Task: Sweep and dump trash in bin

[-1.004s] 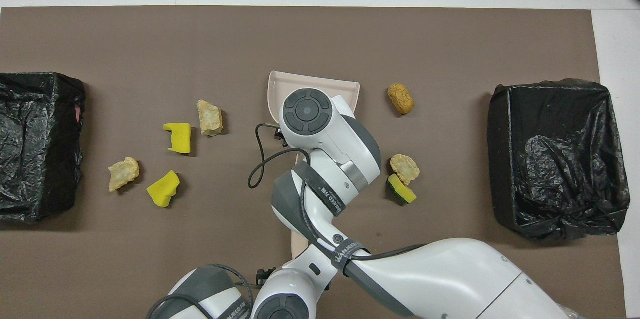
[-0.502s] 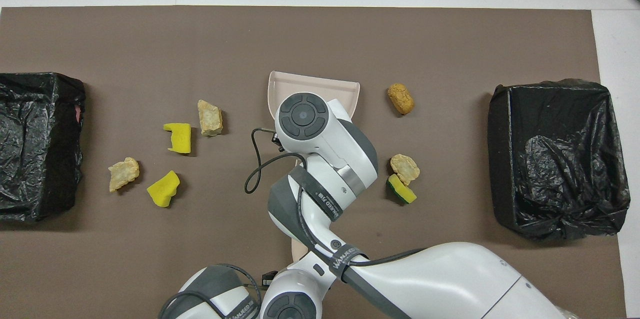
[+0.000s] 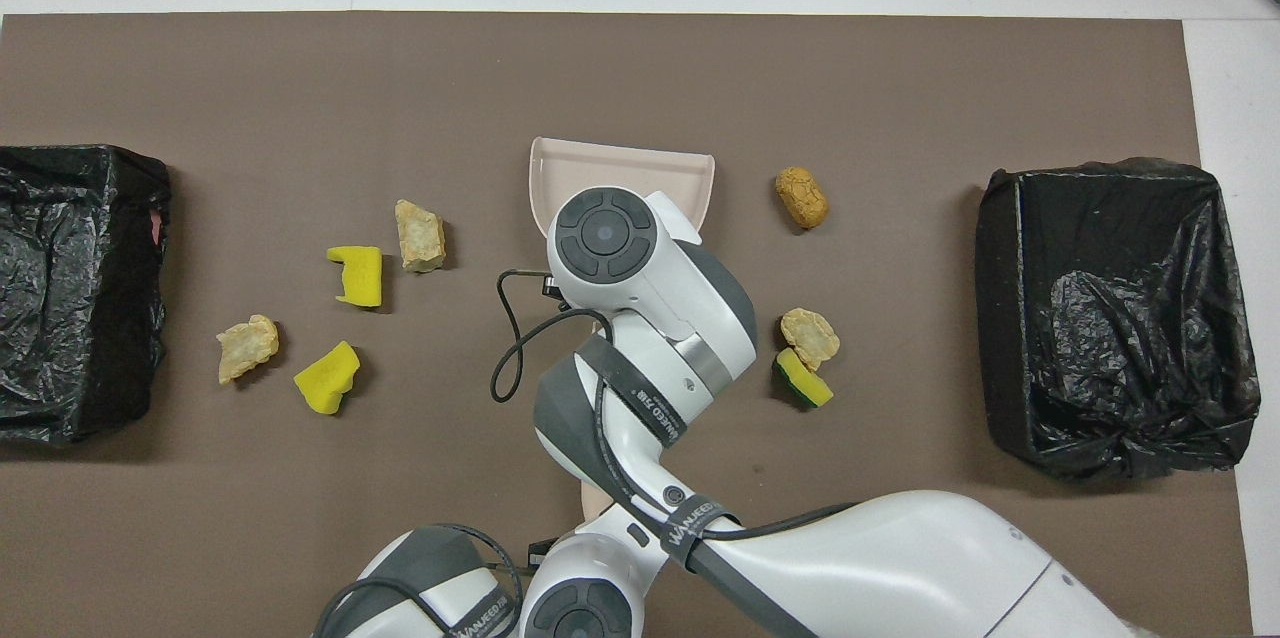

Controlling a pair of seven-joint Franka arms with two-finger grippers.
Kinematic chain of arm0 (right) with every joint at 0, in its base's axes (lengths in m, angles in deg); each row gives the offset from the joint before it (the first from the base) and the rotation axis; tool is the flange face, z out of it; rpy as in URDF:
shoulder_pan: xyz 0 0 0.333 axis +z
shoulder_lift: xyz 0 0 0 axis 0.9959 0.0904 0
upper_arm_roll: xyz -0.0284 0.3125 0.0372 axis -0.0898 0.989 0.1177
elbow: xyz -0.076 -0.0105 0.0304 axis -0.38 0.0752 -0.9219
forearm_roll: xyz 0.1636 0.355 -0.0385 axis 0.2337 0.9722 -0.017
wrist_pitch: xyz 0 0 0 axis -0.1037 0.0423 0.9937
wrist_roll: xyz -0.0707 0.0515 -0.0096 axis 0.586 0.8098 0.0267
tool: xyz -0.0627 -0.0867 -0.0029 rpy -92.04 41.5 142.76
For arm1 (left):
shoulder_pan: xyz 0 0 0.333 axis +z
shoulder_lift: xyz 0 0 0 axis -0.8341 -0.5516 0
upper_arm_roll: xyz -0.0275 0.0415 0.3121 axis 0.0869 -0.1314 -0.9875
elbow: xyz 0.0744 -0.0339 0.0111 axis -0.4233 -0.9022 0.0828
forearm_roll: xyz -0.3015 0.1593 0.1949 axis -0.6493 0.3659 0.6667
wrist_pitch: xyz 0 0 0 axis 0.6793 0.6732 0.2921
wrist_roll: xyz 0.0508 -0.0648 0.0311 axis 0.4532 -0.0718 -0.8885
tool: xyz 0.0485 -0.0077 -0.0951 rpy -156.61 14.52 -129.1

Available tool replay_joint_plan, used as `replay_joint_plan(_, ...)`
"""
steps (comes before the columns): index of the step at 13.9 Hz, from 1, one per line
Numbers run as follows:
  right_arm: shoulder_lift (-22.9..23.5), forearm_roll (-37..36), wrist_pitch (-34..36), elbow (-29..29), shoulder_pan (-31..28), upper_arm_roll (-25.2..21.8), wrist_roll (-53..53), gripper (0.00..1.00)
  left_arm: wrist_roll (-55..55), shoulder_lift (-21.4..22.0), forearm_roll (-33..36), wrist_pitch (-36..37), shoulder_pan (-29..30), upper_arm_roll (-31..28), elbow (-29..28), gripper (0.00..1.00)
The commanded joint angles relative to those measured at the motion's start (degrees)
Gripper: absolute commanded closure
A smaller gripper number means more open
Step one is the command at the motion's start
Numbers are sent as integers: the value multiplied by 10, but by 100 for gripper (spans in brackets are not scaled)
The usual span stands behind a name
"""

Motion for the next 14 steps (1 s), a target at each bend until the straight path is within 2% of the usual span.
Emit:
replay_joint_plan(1,-37,13,13,-16,-33,6,163,100,23,26,-5,51,21,-5,2,100)
replay_joint_plan(4,-41,10,19,-21,-33,6,303,100,34,61,-5,103,68,-5,13,100)
replay_joint_plan(6,-41,3,15,-22,-36,6,404,100,36,81,-5,156,121,-5,40,100)
replay_joint_plan(9,-44,-1,11,-33,-40,5,527,100,81,89,-5,234,228,-8,96,100)
replay_joint_plan(12,-35,-24,2,-34,-53,5,682,100,147,79,-5,252,361,-8,101,100)
replay_joint_plan(14,-20,-54,-12,-35,-51,5,736,100,216,76,-5,253,443,-9,101,100)
